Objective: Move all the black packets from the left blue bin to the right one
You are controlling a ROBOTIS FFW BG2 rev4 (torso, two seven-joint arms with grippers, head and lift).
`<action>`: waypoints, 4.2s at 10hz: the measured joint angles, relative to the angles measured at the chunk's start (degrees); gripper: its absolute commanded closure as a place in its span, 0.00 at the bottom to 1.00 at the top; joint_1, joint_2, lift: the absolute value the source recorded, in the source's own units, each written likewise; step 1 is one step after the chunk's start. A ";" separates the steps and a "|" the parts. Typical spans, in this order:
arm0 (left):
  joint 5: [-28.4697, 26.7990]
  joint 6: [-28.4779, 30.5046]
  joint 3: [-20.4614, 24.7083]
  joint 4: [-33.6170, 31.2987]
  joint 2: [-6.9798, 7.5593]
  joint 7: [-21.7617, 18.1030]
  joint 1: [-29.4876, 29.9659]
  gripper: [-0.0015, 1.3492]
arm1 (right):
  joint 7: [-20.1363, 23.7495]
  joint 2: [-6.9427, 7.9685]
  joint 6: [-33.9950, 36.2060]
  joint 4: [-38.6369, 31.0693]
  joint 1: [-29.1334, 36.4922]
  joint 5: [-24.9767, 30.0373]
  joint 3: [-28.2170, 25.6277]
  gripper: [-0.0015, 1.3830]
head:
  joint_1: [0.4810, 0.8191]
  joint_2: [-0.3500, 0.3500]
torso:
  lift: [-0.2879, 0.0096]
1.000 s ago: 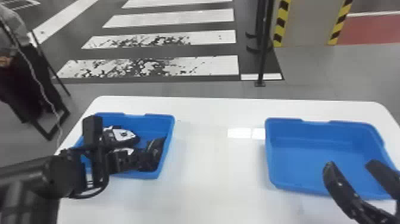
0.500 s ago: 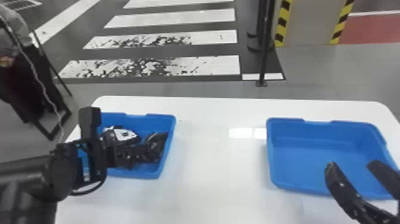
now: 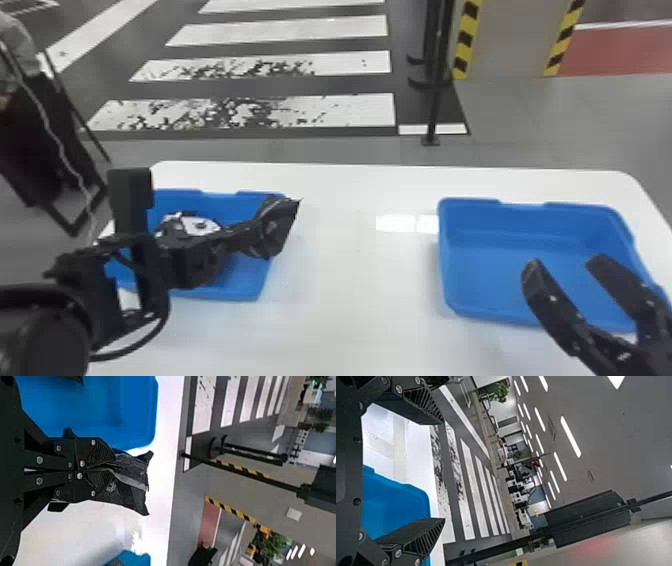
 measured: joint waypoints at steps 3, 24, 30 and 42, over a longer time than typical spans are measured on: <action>3.17 -5.77 -6.79 -0.93 -0.30 -0.99 0.97 0.89 | 3.12 -1.01 7.96 -1.94 -4.39 -0.74 1.97 0.11 | 0.63 0.55 | 0.46; 9.56 -7.52 -18.21 -0.85 -1.81 -2.42 -1.00 0.07 | 4.06 -2.89 12.89 10.79 -22.42 -5.18 8.73 0.92 | 0.63 0.42 | 0.46; 11.07 -12.03 -7.19 -5.17 -3.41 -2.72 9.56 0.10 | 3.73 -3.95 12.61 25.62 -31.49 3.89 -2.83 0.83 | 0.63 0.32 | 0.46; -1.54 -5.48 9.09 -4.33 -4.03 -2.16 8.07 0.10 | 1.40 -0.20 2.03 7.67 -7.53 8.40 -3.89 0.09 | 0.63 0.67 | 0.46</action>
